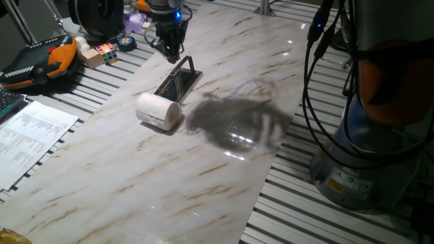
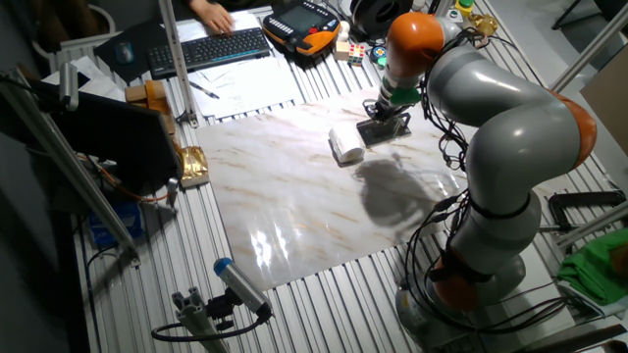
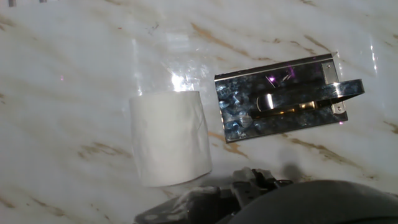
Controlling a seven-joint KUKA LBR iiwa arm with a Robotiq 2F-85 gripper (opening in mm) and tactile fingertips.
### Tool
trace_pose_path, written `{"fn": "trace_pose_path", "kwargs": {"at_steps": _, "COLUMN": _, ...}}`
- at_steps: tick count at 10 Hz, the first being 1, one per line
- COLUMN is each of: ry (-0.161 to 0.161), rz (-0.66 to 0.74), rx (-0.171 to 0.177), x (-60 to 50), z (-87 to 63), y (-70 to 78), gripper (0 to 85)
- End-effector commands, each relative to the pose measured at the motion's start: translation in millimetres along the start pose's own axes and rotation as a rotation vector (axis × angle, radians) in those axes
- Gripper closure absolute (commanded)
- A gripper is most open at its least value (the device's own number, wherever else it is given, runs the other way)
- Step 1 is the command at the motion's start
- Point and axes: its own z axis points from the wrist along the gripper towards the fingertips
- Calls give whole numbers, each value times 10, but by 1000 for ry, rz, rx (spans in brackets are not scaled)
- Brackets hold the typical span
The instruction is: Take the roll of paper down from the shelf
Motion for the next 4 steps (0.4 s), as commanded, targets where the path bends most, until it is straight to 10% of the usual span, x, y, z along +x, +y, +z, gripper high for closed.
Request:
{"fn": "trace_pose_path", "kwargs": {"at_steps": 1, "ry": 0, "rz": 0, "rx": 0, "x": -3, "z": 1, "y": -5, "gripper": 843}}
{"fn": "trace_pose_path", "kwargs": {"at_steps": 4, "ry": 0, "rz": -4, "rx": -2, "x": -13, "z": 9, "y": -20, "gripper": 843}}
